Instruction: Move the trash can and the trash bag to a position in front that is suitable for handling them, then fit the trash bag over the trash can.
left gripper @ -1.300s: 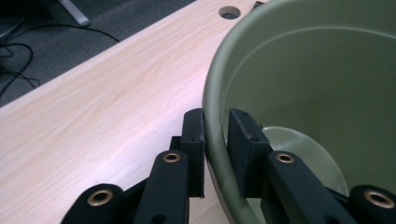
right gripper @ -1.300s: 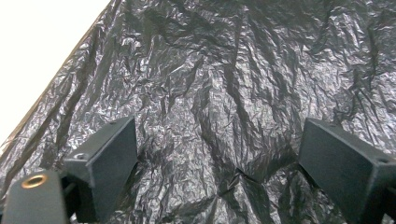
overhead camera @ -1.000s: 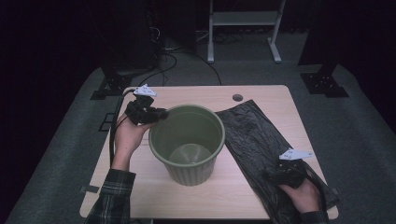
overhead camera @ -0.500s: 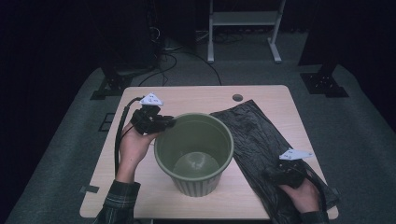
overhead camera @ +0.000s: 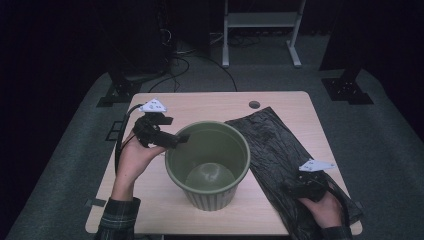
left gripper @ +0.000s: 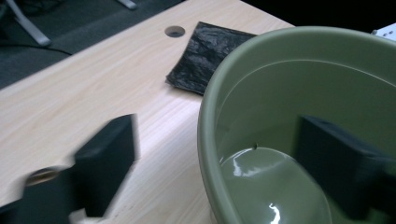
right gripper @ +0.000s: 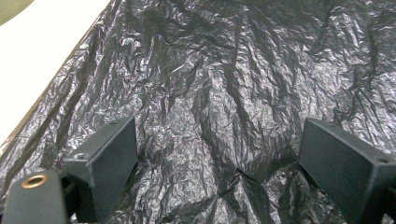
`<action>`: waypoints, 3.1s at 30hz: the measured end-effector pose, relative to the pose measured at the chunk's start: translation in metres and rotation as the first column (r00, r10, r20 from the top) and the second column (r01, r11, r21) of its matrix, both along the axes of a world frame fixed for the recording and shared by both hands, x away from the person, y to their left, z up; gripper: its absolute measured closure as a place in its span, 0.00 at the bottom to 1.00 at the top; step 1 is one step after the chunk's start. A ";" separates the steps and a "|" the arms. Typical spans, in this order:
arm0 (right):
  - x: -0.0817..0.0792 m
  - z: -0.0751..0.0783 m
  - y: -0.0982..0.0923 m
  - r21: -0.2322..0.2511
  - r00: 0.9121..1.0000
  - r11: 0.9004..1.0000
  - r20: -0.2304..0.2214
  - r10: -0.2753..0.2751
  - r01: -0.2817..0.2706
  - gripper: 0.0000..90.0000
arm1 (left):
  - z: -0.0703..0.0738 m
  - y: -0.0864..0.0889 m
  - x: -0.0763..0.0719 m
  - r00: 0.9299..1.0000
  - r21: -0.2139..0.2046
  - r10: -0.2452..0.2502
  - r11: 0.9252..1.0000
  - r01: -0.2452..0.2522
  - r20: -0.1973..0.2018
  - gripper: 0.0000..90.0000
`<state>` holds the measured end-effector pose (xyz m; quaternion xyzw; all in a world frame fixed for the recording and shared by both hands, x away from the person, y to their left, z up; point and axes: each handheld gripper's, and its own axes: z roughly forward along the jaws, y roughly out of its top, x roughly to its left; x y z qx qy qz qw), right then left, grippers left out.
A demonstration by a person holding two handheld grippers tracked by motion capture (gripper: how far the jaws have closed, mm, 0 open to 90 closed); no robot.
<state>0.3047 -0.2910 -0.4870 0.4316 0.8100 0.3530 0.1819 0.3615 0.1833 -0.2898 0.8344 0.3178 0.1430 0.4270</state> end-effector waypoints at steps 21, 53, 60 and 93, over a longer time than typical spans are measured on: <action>0.000 0.000 0.000 0.000 1.000 1.000 0.000 -0.004 0.004 0.12 | -0.005 0.060 -0.080 0.994 -0.004 0.055 0.998 -0.055 0.099 0.00; -0.001 0.000 0.001 0.001 1.000 1.000 0.000 -0.009 0.009 0.12 | -0.155 0.045 -0.077 0.997 0.029 0.038 0.999 -0.040 0.066 0.00; -0.001 0.000 0.001 0.000 1.000 1.000 0.000 -0.009 0.009 0.12 | -0.178 0.040 -0.068 0.999 0.069 0.044 0.997 -0.044 0.000 0.00; -0.007 0.003 -0.001 0.041 0.998 0.997 0.031 0.060 -0.061 1.00 | -0.194 0.035 -0.061 0.997 0.133 0.048 0.990 -0.039 -0.060 0.00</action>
